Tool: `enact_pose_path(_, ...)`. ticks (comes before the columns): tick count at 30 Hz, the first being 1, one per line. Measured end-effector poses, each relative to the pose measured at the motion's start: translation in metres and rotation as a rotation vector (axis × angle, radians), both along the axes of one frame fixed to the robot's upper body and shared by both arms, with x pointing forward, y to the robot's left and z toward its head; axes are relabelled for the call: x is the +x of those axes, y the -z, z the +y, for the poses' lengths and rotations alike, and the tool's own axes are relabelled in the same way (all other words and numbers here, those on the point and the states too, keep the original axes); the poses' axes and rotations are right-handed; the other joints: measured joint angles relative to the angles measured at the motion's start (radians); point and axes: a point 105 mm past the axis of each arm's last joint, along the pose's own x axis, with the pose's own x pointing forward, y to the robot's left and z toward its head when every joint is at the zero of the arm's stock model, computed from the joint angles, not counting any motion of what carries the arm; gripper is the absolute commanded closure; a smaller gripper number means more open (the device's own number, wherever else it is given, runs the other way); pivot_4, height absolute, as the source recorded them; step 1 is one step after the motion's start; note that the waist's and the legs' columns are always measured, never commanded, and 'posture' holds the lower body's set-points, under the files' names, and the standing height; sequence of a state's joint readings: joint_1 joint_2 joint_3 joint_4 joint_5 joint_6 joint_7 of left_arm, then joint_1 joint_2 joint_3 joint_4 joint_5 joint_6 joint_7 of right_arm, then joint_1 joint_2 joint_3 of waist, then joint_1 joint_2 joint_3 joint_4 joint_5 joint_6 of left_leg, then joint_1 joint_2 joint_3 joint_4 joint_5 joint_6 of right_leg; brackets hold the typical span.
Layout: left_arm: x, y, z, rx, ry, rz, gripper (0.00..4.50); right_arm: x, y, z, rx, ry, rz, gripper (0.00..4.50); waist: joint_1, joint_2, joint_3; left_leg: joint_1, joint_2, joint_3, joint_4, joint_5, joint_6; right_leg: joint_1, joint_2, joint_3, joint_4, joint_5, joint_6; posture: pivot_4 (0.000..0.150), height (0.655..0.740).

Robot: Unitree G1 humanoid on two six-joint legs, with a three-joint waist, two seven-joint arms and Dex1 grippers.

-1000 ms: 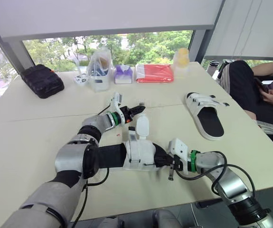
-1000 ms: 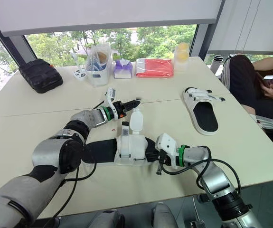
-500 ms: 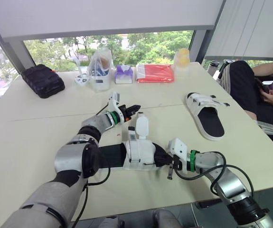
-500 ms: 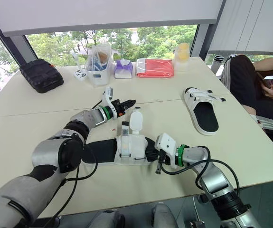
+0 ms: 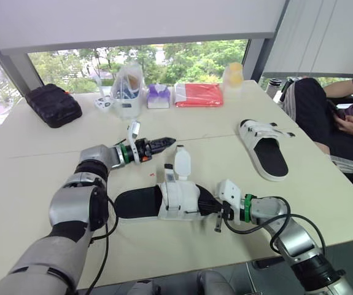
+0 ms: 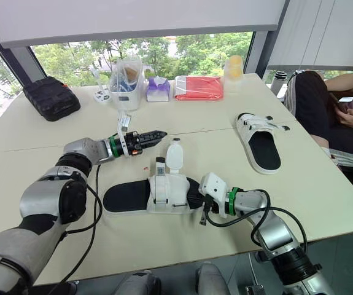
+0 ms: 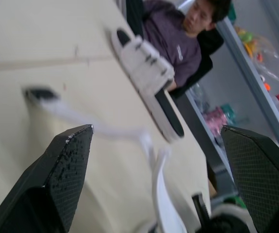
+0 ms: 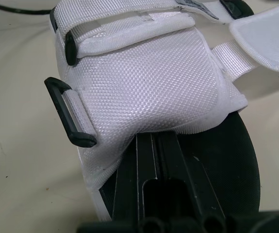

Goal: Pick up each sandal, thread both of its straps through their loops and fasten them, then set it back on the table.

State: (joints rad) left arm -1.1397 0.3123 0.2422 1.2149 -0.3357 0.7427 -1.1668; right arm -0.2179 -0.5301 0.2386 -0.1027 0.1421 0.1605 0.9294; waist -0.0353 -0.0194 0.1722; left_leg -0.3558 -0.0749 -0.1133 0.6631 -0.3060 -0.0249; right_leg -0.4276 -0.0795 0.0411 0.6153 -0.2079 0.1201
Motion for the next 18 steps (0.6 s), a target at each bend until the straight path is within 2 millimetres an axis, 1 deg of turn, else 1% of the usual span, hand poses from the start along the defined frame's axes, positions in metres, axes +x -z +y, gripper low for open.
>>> enact_pose_path(4, -0.006, 0.008, -0.007, 0.007, 0.038, 0.026, 0.05, 0.001, 0.0, 0.0, 0.0, -0.002, -0.001, 4.5, -0.002, 0.0, 0.0, 0.0, 0.001, 0.0, 0.0, 0.0, 0.0, 0.0, 0.0, 0.0, 0.0, 0.0, 0.0, 0.15, 0.74)
enact_pose_path(11, -0.007, 0.019, -0.034, 0.02, 0.046, 0.051, 0.05, 0.001, 0.0, 0.002, 0.0, -0.005, -0.001, 4.5, -0.006, 0.0, 0.0, 0.0, 0.001, 0.0, 0.0, 0.0, 0.0, 0.0, 0.0, 0.0, 0.0, 0.0, 0.0, 0.15, 0.74)
enact_pose_path(13, -0.003, 0.025, -0.04, 0.025, 0.001, 0.067, 0.05, 0.001, 0.0, 0.002, 0.0, -0.004, -0.002, 4.5, -0.006, 0.0, 0.0, 0.0, 0.001, 0.0, 0.0, 0.0, 0.0, 0.0, 0.0, 0.0, 0.0, 0.0, 0.0, 0.15, 0.74)
enact_pose_path(15, 0.005, 0.032, -0.045, 0.039, -0.087, 0.084, 0.05, 0.002, 0.0, 0.002, 0.0, -0.003, -0.004, 4.5, -0.005, 0.0, 0.0, 0.0, 0.001, -0.001, 0.0, 0.0, -0.001, 0.0, -0.001, 0.0, 0.0, 0.0, 0.0, 0.15, 0.74)
enact_pose_path(16, 0.008, 0.034, -0.047, 0.038, -0.12, 0.092, 0.28, 0.002, 0.0, 0.002, -0.001, -0.002, -0.005, 4.5, -0.005, 0.0, 0.0, 0.0, 0.001, -0.001, 0.0, 0.0, -0.001, 0.0, -0.001, 0.0, 0.0, 0.0, 0.0, 0.15, 0.74)
enact_pose_path(18, 0.014, 0.032, -0.05, 0.04, -0.172, 0.085, 0.89, 0.002, 0.0, 0.002, 0.0, 0.001, -0.007, 4.5, -0.006, 0.0, 0.0, 0.0, 0.001, 0.0, 0.0, 0.0, -0.001, 0.0, -0.001, 0.0, 0.0, 0.0, 0.0, 0.15, 0.74)
